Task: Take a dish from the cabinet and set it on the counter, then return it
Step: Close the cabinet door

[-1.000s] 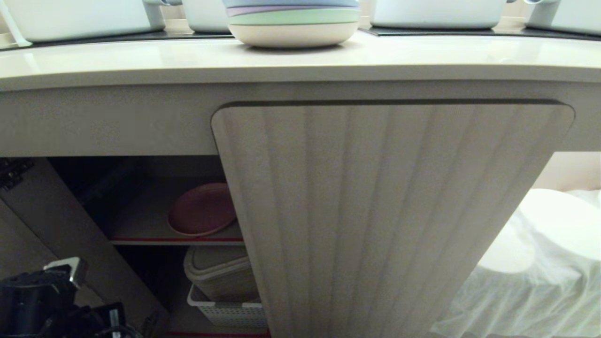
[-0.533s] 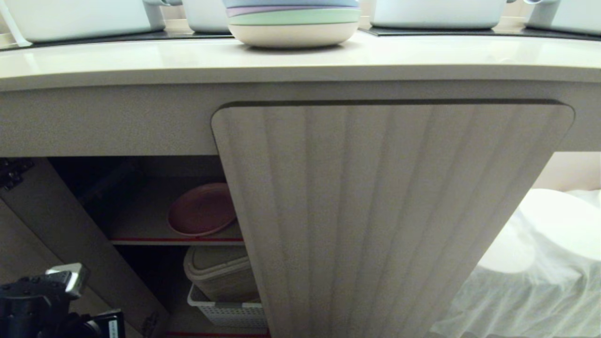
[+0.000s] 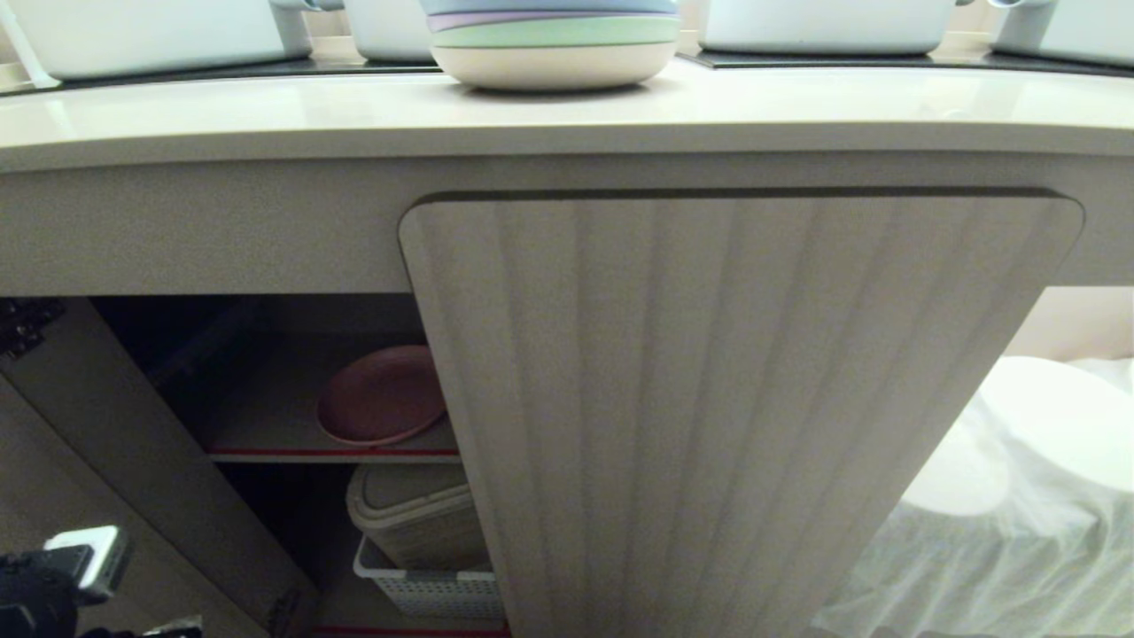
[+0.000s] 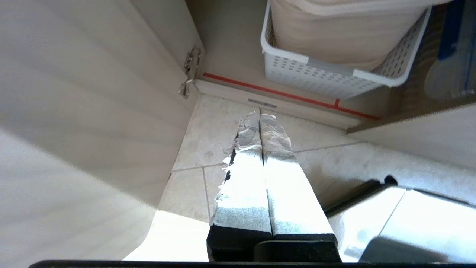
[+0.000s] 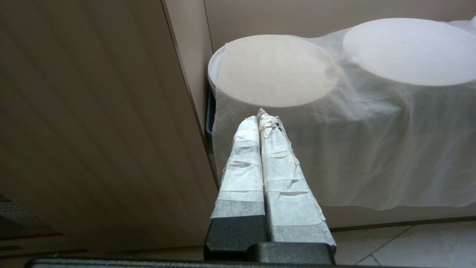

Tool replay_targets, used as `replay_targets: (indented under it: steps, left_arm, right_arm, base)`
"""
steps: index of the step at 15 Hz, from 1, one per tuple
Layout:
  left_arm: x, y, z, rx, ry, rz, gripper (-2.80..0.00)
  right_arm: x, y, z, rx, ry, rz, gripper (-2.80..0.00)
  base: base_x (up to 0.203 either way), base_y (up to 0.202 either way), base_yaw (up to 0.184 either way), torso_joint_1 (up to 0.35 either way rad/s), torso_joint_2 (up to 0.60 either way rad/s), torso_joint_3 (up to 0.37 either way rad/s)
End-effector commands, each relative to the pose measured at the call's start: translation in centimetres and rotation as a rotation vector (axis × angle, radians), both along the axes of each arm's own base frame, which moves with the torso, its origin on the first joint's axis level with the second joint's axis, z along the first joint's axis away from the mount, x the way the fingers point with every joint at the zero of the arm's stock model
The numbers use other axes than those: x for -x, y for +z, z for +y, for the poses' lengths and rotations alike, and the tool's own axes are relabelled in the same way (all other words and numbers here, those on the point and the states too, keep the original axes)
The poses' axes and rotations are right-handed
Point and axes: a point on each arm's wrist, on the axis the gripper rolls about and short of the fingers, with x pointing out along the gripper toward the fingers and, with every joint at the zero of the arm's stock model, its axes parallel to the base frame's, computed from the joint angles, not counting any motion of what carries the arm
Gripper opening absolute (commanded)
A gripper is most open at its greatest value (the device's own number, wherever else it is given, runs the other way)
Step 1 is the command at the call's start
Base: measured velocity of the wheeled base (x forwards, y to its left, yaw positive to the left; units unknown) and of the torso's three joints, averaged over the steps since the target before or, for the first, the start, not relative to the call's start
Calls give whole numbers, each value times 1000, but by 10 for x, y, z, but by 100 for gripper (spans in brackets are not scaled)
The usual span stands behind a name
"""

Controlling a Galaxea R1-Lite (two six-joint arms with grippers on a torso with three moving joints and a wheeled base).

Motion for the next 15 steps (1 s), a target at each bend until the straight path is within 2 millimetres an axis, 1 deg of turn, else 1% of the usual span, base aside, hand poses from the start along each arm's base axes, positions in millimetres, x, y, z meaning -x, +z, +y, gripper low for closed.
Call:
replay_targets:
  steps: [1,3,4,5,8,10,12,15]
  left_arm:
    - [22,7,2,-2,-12,-76,-280]
    - [42,8,2,-25,-91,-108,-280]
    - [48,7,0,-38,-156,-103,-280]
    - [50,6,0,-50,-189,-90,-280]
    - [56,8,5,-75,-162,-135,-280]
    - [68,9,8,-89,-170,-221,-280]
    - [85,6,7,-130,-220,-323,-280]
    - [101,2,5,-174,-303,-462,-280]
  right_arm:
    - [0,0,0,0,0,1,-280]
    - [0,0,0,0,0,-1,-280]
    - [0,0,0,0,0,-1,-280]
    - [0,0,0,0,0,-1,-280]
    - [0,0,0,0,0,-1,-280]
    - [0,0,0,0,0,-1,-280]
    - [0,0,0,0,0,-1,-280]
    - [0,0,0,0,0,-1,-280]
  base:
    - [0,0,0,0,0,0]
    - [0,0,0,0,0,0]
    - [0,0,0,0,0,0]
    - [0,0,0,0,0,0]
    - [0,0,0,0,0,0]
    - [0,0,0,0,0,0]
    - [0,0,0,0,0,0]
    - [0,0,0,0,0,0]
